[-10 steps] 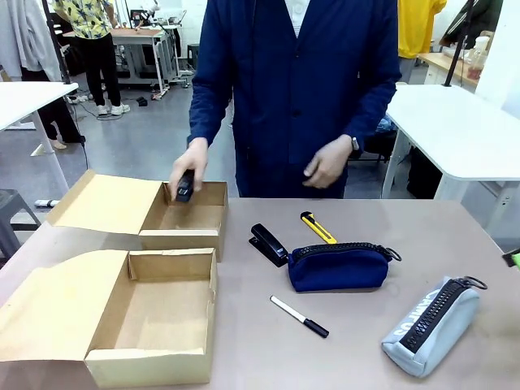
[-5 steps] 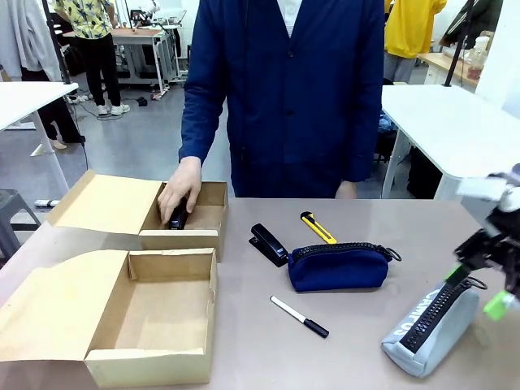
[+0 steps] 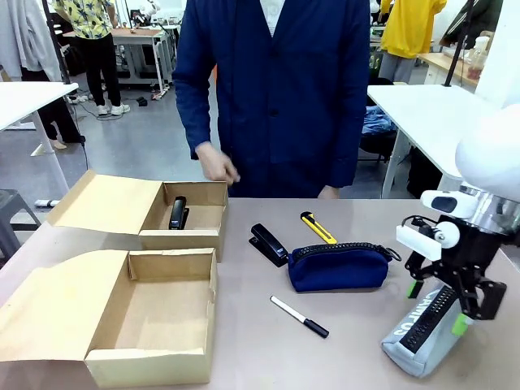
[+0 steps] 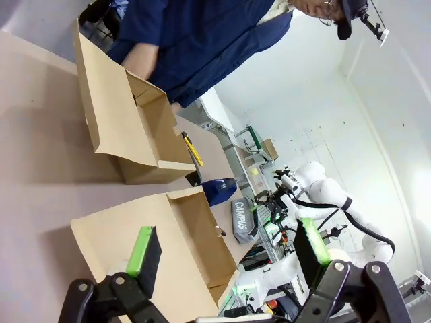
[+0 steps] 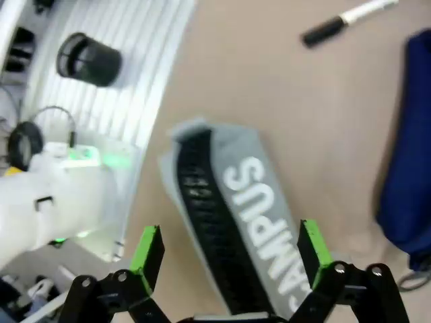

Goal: Place items inside the box.
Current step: Pick up a Pencil pouch or Stapler and place it inside the Mailer Box closest to the robot.

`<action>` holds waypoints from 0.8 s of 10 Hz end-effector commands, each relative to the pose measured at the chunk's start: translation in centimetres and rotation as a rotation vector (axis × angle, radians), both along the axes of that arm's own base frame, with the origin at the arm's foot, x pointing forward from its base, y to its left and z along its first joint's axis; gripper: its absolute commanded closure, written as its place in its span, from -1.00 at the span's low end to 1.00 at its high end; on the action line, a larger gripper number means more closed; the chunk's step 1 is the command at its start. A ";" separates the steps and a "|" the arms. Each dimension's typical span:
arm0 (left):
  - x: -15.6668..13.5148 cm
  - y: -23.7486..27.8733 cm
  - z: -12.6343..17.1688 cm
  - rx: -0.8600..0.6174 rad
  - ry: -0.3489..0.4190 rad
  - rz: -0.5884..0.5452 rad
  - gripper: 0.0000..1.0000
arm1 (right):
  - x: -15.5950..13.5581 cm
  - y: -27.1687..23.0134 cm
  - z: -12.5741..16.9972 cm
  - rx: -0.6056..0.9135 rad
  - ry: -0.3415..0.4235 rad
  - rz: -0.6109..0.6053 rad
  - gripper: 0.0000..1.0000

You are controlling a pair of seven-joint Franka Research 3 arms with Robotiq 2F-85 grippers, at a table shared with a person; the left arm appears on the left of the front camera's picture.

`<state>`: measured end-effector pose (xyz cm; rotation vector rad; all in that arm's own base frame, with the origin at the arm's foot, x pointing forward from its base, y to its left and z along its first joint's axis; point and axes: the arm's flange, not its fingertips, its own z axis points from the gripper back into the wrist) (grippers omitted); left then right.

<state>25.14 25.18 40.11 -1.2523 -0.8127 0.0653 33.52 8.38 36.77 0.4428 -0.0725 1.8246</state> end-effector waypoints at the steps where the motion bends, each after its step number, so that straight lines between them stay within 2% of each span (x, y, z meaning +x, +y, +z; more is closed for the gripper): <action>1: 0.0 -0.1 0.1 -0.006 -0.033 0.004 -1.00 | -5.2 -0.5 -3.7 0.011 -0.075 -0.084 -1.00; 3: 0.0 -0.1 0.1 -0.006 -0.033 0.004 -1.00 | -5.0 -0.4 -4.7 -0.043 -0.091 -0.114 -1.00; 8: 0.0 -0.1 0.1 -0.006 -0.033 0.004 -1.00 | -4.9 -1.0 -6.2 -0.173 0.046 -0.126 -1.00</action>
